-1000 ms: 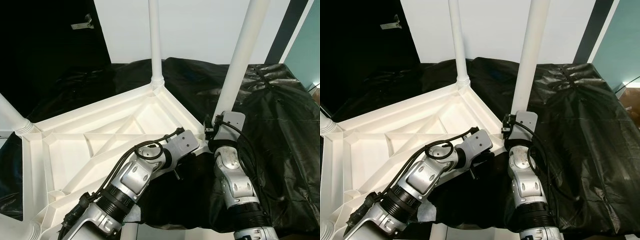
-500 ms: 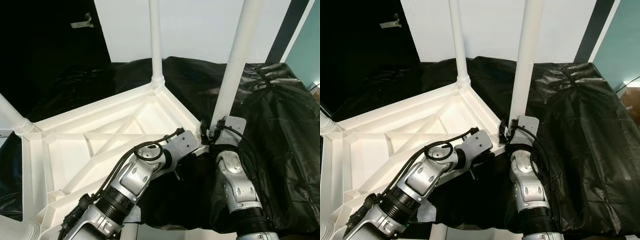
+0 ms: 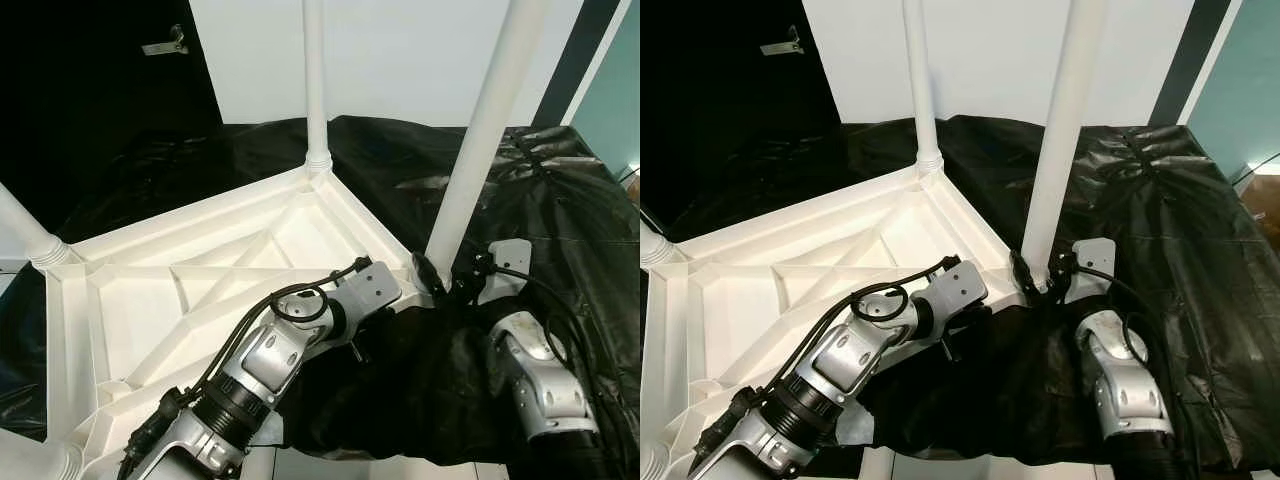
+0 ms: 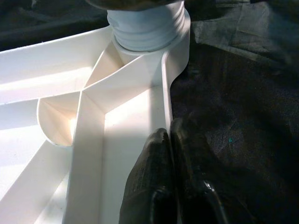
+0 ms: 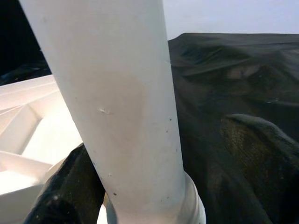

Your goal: Building children table

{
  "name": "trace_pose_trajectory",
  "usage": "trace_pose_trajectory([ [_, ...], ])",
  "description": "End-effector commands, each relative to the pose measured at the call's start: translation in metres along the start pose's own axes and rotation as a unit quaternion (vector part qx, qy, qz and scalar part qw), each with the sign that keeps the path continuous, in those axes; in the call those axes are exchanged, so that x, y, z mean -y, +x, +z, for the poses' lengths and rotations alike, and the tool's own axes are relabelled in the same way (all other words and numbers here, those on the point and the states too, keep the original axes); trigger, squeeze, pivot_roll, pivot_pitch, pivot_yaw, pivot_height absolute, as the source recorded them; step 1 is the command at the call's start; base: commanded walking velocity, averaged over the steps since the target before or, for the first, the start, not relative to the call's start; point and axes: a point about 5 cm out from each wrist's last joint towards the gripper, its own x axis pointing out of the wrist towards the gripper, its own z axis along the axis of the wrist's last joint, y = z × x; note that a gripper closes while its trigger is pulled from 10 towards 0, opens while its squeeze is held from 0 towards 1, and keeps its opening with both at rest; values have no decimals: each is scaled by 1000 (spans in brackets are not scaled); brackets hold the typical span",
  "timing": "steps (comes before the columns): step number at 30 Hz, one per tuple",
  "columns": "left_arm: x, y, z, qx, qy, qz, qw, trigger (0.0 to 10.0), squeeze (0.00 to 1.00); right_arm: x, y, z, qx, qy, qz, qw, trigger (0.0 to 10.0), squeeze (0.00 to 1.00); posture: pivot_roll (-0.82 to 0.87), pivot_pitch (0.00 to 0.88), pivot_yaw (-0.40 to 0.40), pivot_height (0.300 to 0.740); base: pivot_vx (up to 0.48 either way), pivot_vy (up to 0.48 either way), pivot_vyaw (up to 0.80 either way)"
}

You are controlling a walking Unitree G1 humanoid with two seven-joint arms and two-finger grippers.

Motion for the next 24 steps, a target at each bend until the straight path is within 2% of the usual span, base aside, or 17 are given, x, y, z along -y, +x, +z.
trace_pose_trajectory([
  [1,-4,-1,3,3,9,15,1000,10000,0,3,5,0,-8,-2,26,1000,10000,0,-76,0,9,740,0,0,0],
  [4,-5,-1,3,3,10,16,1000,10000,0,6,16,4,-16,-16,84,996,10000,0,-71,0,8,740,0,0,0],
  [5,-5,-1,3,3,10,16,1000,10000,0,6,16,4,-16,-16,84,996,10000,0,-71,0,8,740,0,0,0],
  [6,-6,-2,3,3,10,18,1000,10000,0,6,22,7,-23,-24,128,991,10000,0,-66,0,8,740,0,0,0],
  [7,-6,-2,3,3,10,18,1000,10000,0,6,22,7,-23,-24,128,991,10000,0,-66,0,8,740,0,0,0],
  [8,-7,-3,2,2,11,21,1000,10000,0,5,28,9,-30,-27,161,986,10000,0,-62,0,6,740,0,0,0],
  [11,-9,-3,2,1,10,24,1000,10000,0,5,32,10,-36,-33,185,982,10000,0,-57,0,4,740,0,0,0],
  [12,-9,-4,2,1,11,25,1000,10000,0,4,34,10,-38,-39,195,979,7059,0,-55,0,3,740,0,0,0],
  [13,-10,-4,3,1,10,26,1000,10000,0,3,35,11,-40,-38,207,977,2706,0,-51,0,2,740,0,0,0],
  [15,-10,-4,3,1,10,27,1000,10000,0,3,36,12,-41,-38,214,975,2706,0,-51,0,2,740,0,0,0],
  [16,-10,-4,3,2,10,29,1000,10000,0,3,37,12,-43,-38,225,973,0,0,-47,0,-3,740,0,0,0],
  [24,-13,-5,2,0,6,38,999,10000,0,10,37,6,-57,-37,227,972,0,0,-43,0,-8,740,0,0,0],
])
